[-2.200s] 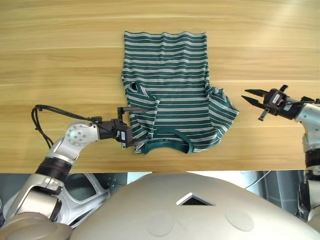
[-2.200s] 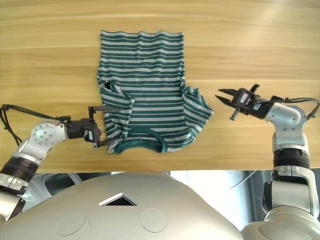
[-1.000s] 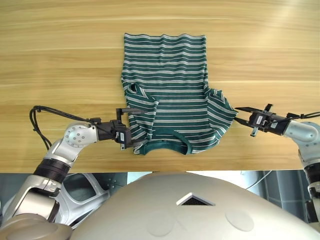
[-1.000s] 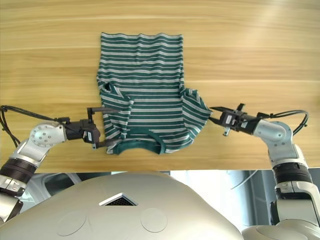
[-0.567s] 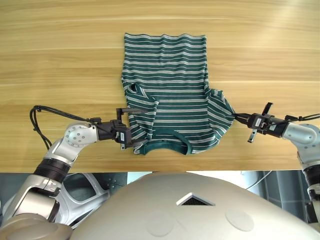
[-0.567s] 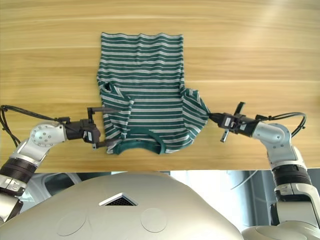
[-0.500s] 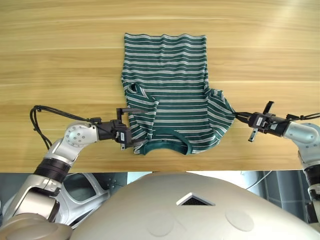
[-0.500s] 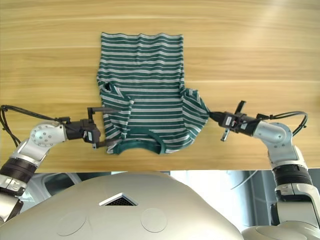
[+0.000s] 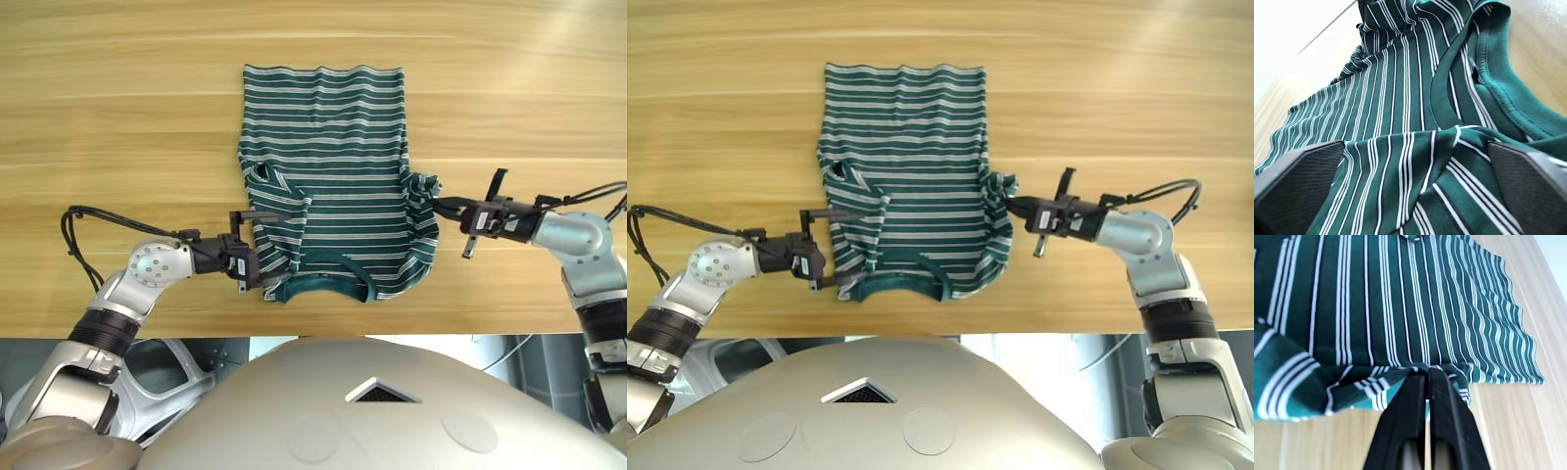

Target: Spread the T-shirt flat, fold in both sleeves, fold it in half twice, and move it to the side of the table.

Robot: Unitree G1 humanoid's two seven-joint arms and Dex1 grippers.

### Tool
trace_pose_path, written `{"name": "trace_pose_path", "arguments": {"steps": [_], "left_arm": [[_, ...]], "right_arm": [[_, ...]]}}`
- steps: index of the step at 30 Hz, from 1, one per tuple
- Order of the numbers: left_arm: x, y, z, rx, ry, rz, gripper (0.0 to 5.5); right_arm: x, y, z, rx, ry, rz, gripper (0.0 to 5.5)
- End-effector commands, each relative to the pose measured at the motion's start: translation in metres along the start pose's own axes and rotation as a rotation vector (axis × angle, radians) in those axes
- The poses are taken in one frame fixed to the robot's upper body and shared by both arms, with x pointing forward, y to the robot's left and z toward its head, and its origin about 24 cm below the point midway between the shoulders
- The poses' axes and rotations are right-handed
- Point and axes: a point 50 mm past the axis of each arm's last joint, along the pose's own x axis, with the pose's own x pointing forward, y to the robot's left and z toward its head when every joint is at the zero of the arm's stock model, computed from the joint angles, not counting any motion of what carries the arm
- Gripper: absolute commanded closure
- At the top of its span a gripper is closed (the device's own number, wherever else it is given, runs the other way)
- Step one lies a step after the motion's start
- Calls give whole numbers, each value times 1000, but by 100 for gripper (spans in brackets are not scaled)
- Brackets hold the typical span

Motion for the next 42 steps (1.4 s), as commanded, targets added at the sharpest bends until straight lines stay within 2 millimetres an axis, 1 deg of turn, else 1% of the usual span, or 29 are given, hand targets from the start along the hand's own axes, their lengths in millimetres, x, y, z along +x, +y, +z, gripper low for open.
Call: {"name": "trace_pose_path", "arguments": {"steps": [1, 6, 8, 11, 13, 16, 18, 22, 30, 34, 39, 41, 42], "left_arm": [[4, -15, -11, -42, 78, -85, 10], [7, -14, -10, -40, 73, -84, 10], [7, -14, -10, -39, 71, -86, 10], [7, -14, -10, -39, 72, -84, 10], [7, -15, -10, -39, 72, -84, 10], [7, -15, -10, -39, 71, -83, 10], [7, -14, -10, -39, 71, -83, 10], [7, -14, -10, -38, 71, -82, 10], [10, -12, -9, -35, 64, -84, 10], [10, -11, -9, -34, 63, -85, 10], [9, -12, -9, -32, 67, -92, 10], [8, -13, -9, -32, 69, -97, 10], [7, -13, -10, -32, 72, -100, 10]], "right_arm": [[13, -4, 12, -46, -35, 47, 547], [22, -9, 20, -69, -59, 64, 547], [27, -16, 23, -78, -51, 42, 547], [42, -24, 21, -71, -1, 28, 547], [52, -21, 21, -64, 18, 40, 547], [68, -11, 22, -56, 28, 90, 547], [74, -4, 22, -59, 35, 125, 547], [79, 7, 22, -73, 41, 187, 547], [79, 4, 26, -73, 24, 173, 547], [79, -1, 28, -75, 20, 144, 451], [72, -9, 25, -77, 40, 110, 350], [73, -10, 27, -75, 30, 102, 308], [74, -10, 28, -72, 18, 101, 297]]}}
